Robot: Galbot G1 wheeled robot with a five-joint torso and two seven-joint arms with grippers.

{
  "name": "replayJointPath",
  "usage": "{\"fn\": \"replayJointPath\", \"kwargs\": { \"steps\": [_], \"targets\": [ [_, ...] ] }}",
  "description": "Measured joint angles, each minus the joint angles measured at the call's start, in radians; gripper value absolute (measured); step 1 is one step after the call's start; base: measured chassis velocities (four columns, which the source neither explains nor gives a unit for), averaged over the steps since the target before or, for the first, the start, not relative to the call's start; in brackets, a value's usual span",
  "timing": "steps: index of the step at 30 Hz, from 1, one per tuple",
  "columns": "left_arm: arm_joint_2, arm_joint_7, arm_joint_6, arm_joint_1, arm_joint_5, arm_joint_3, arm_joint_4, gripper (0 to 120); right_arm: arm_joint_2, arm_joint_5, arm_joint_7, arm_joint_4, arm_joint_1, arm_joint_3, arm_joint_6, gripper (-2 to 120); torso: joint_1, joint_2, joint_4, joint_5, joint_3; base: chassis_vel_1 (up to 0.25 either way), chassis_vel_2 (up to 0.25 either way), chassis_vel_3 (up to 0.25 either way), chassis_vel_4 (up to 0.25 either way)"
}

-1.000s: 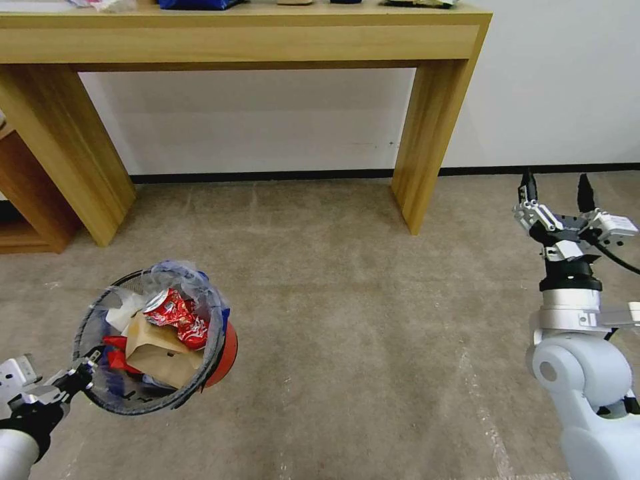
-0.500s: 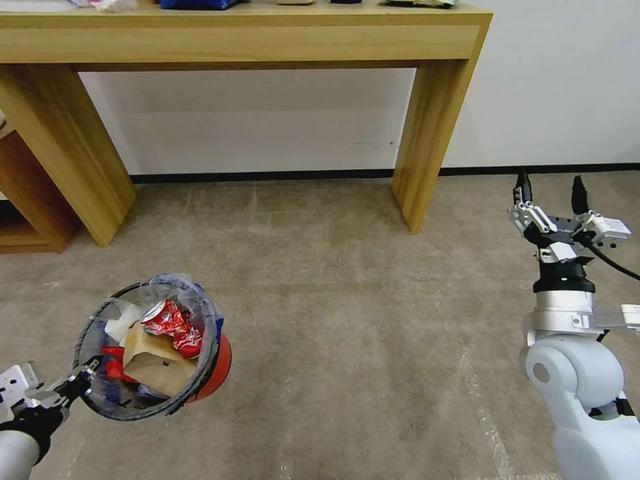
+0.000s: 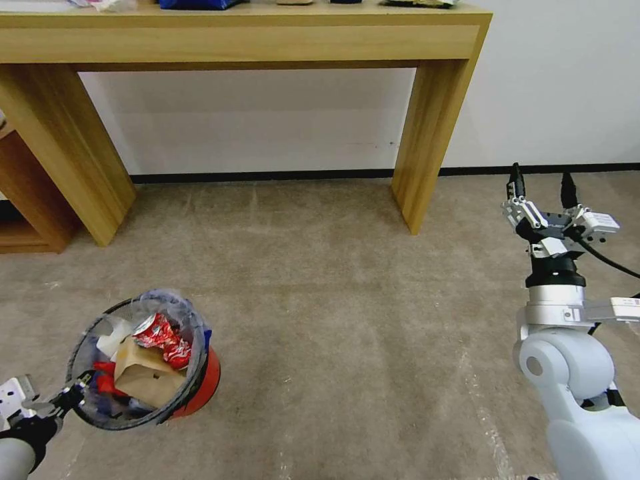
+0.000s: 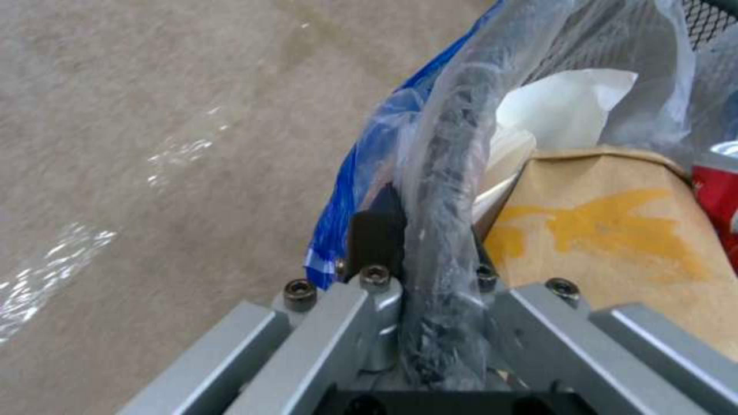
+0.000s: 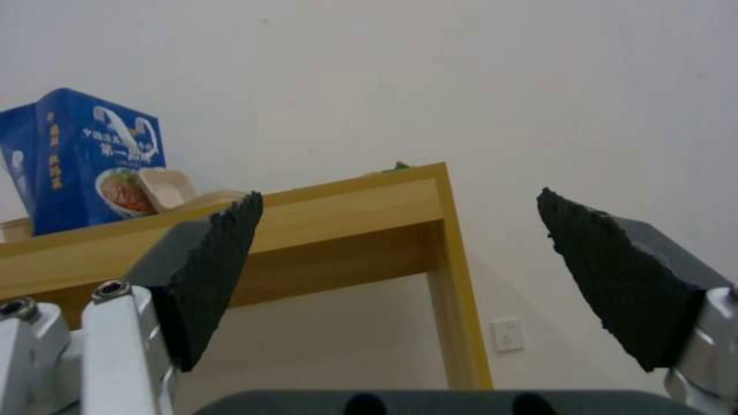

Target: Pick up the trash bin and place the garbage on the floor into it.

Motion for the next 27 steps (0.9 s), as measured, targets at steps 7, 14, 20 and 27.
{"fn": "replayJointPath", "kwargs": {
  "steps": [7, 14, 20, 27],
  "targets": [
    [0.008, 0.001, 0.0, -0.01, 0.03, 0.0, 0.064, 1, -0.005, 0.004, 0.0, -0.013, 0.014, -0.008, 0.003, 90, 0.0, 0.0, 0.0, -0.0001, 0.0, 0.0, 0.0, 0.0, 0.0],
    [0.013, 0.003, 0.0, -0.027, 0.045, 0.002, 0.125, 1, -0.004, 0.004, -0.001, -0.028, 0.025, -0.022, 0.01, 90, 0.0, 0.0, 0.0, 0.0, 0.0, 0.0, 0.0, 0.0, 0.0],
    [0.016, 0.004, 0.0, -0.044, 0.048, 0.007, 0.172, 1, 0.001, 0.002, -0.002, -0.042, 0.038, -0.038, 0.013, 90, 0.0, 0.0, 0.0001, -0.0001, 0.0, 0.0, 0.0, 0.0, 0.0],
    [0.01, 0.008, 0.0, -0.073, 0.062, 0.019, 0.219, 1, -0.006, 0.001, -0.003, -0.059, 0.047, -0.045, 0.019, 90, 0.0, 0.0, 0.0, 0.0, 0.0, 0.0, 0.0, 0.0, 0.0]
  ]
}}
